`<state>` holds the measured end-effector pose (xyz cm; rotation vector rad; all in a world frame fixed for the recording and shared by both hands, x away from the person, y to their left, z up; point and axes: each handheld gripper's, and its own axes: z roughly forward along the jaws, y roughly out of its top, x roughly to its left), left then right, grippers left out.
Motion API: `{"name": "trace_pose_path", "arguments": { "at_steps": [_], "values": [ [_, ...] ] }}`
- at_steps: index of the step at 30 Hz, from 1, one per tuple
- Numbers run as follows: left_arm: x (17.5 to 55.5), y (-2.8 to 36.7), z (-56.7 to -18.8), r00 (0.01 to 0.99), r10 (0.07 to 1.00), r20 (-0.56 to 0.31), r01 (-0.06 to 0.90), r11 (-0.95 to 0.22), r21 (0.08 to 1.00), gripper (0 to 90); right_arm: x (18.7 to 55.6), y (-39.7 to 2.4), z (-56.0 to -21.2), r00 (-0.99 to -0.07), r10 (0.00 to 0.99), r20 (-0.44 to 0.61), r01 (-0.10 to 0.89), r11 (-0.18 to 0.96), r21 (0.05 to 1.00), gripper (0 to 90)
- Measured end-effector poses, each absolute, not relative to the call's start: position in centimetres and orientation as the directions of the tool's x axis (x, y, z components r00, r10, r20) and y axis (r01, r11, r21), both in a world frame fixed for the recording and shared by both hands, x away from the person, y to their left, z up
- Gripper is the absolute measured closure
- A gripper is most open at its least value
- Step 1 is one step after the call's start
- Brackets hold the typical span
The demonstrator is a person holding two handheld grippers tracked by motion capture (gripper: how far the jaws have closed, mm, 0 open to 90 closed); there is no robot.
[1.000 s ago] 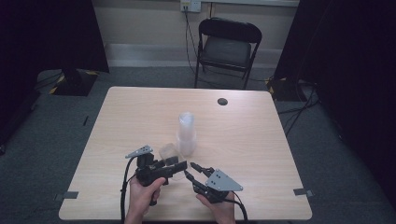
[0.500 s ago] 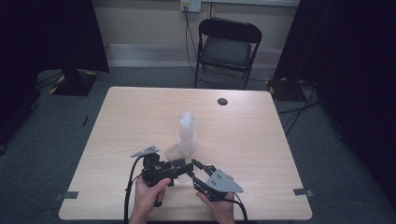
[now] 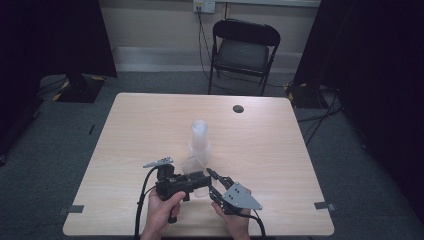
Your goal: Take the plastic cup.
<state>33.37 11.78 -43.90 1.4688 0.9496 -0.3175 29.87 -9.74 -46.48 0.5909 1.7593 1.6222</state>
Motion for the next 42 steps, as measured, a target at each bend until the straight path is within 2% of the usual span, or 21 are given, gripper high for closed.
{"name": "trace_pose_path", "arguments": {
  "at_steps": [7, 11, 26, 32, 42],
  "values": [
    [33.4, 11.8, -44.0, 0.625, 0.398, -0.671, 0.689, 0.123, 0.715, 31.9, 30.2, -10.1, -47.2, -0.7, 0.701, -0.138, -0.09, 0.105, 0.99, 84.3],
    [33.4, 12.0, -43.9, 0.636, 0.409, -0.654, 0.668, 0.132, 0.732, 28.1, 30.2, -10.1, -47.2, -0.706, 0.693, -0.147, -0.096, 0.112, 0.989, 86.4],
    [33.4, 12.1, -43.9, 0.652, 0.425, -0.628, 0.645, 0.123, 0.754, 23.9, 30.1, -10.1, -47.2, -0.704, 0.697, -0.133, -0.07, 0.118, 0.991, 87.2],
    [33.3, 13.0, -43.5, 0.656, 0.425, -0.624, 0.625, 0.157, 0.765, 21.4, 30.2, -10.7, -47.0, -0.681, 0.722, -0.12, -0.061, 0.108, 0.992, 87.5],
    [33.0, 13.3, -43.5, 0.687, 0.428, -0.587, 0.584, 0.155, 0.797, 19.4, 30.5, -11.7, -47.0, -0.676, 0.735, -0.06, 0.037, 0.115, 0.993, 87.5]
  ]
}}
